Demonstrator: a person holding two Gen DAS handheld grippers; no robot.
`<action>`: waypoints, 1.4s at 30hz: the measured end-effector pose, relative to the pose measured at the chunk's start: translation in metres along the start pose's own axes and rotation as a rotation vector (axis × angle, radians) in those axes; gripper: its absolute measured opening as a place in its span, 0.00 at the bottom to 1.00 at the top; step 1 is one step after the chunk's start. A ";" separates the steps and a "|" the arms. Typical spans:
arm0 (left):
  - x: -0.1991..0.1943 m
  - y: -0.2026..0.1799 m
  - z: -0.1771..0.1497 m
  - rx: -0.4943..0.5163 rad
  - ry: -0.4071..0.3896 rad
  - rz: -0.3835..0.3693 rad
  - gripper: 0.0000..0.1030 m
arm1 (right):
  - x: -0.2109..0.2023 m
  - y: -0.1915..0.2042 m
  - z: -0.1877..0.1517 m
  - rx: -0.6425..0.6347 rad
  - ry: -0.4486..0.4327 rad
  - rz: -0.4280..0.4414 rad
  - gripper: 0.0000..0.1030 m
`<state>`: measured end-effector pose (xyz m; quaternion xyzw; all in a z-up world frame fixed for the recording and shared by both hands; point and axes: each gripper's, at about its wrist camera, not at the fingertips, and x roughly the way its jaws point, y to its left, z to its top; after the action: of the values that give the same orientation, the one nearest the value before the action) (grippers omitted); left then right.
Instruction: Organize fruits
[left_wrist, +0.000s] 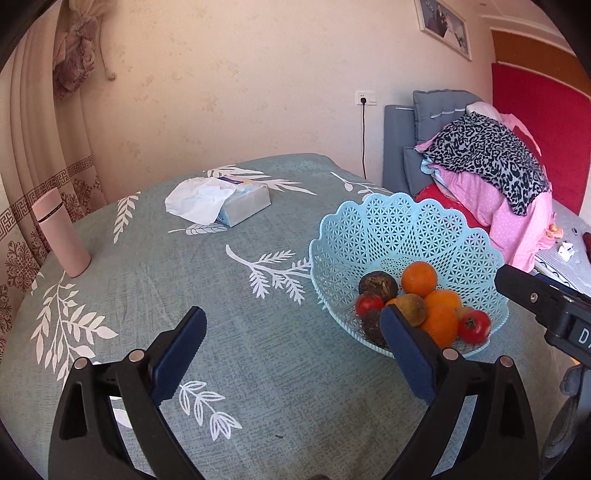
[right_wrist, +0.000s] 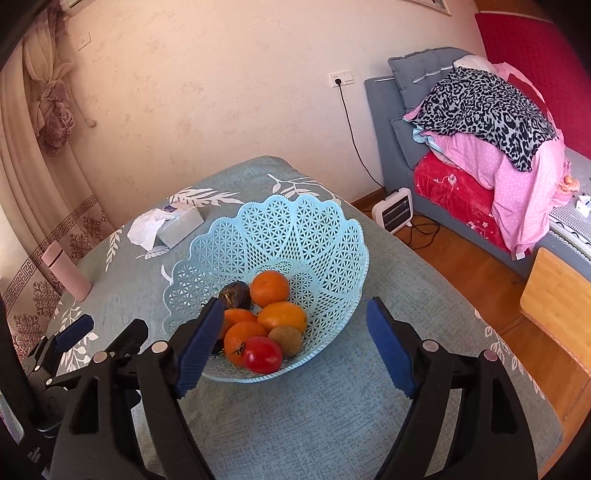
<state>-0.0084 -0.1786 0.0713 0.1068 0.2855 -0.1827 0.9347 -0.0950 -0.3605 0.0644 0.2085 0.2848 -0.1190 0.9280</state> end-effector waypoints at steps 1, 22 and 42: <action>-0.001 0.000 -0.001 0.003 -0.003 0.003 0.92 | -0.001 0.001 -0.002 -0.007 0.000 -0.006 0.79; -0.015 -0.005 -0.004 0.044 -0.051 0.052 0.92 | -0.007 0.019 -0.016 -0.100 -0.001 -0.016 0.85; -0.010 -0.003 -0.013 0.086 -0.055 0.147 0.95 | -0.001 0.032 -0.026 -0.191 0.012 -0.080 0.91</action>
<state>-0.0237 -0.1748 0.0663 0.1625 0.2430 -0.1287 0.9476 -0.0972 -0.3206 0.0560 0.1081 0.3086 -0.1269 0.9365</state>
